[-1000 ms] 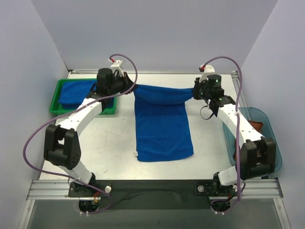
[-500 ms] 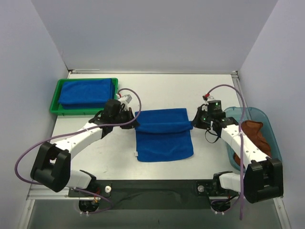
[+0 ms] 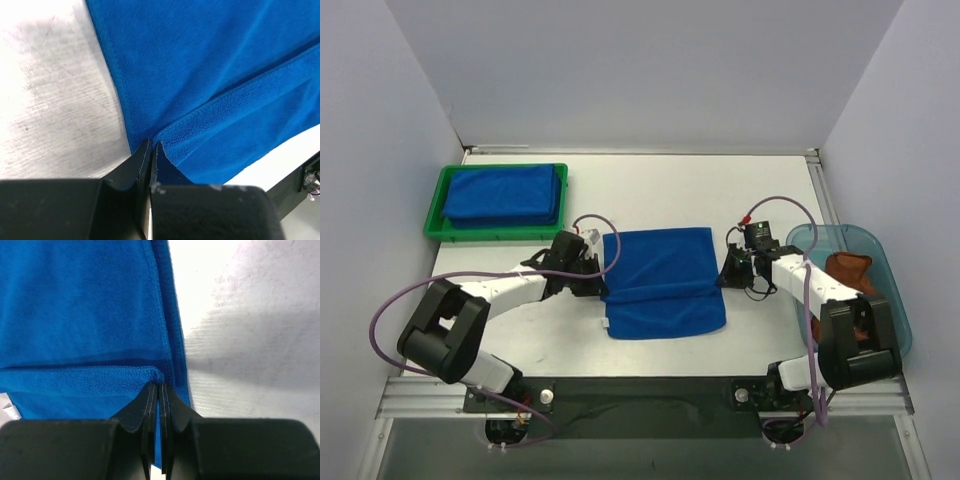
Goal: Fold and stack the towels
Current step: Fold the towel
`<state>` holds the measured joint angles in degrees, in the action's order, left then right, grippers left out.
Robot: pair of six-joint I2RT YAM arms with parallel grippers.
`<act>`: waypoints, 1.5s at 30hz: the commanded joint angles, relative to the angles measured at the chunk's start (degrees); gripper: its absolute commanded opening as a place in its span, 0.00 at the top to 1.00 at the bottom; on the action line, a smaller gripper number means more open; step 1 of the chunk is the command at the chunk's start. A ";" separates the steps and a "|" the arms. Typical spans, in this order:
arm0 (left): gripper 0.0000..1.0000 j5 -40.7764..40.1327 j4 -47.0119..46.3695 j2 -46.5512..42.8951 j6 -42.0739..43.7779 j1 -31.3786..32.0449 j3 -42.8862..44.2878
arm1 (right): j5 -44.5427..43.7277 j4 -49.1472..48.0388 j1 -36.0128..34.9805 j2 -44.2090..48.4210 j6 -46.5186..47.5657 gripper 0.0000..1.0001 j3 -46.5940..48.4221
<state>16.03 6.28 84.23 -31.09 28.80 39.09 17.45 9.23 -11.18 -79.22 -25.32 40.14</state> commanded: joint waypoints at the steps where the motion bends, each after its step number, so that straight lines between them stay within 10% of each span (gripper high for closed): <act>1: 1.00 -1.18 -3.38 1.46 -1.08 0.73 -0.68 | -0.93 1.14 0.81 -1.72 -0.61 1.00 -0.85; 17: 1.00 -7.68 5.05 11.05 3.14 -2.34 11.53 | -0.49 -2.55 0.81 -12.10 -2.98 1.00 2.57; 31: 1.00 -6.89 11.38 -6.26 4.37 -1.64 16.19 | -2.42 7.37 0.81 6.44 -0.52 1.00 10.22; 45: 1.00 -6.36 3.84 -9.08 -0.72 3.98 -2.17 | -1.10 8.44 0.72 12.35 -2.36 1.00 -5.41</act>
<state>10.59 13.85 74.37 -30.13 31.73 39.64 17.63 15.77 -10.59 -65.23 -27.44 38.13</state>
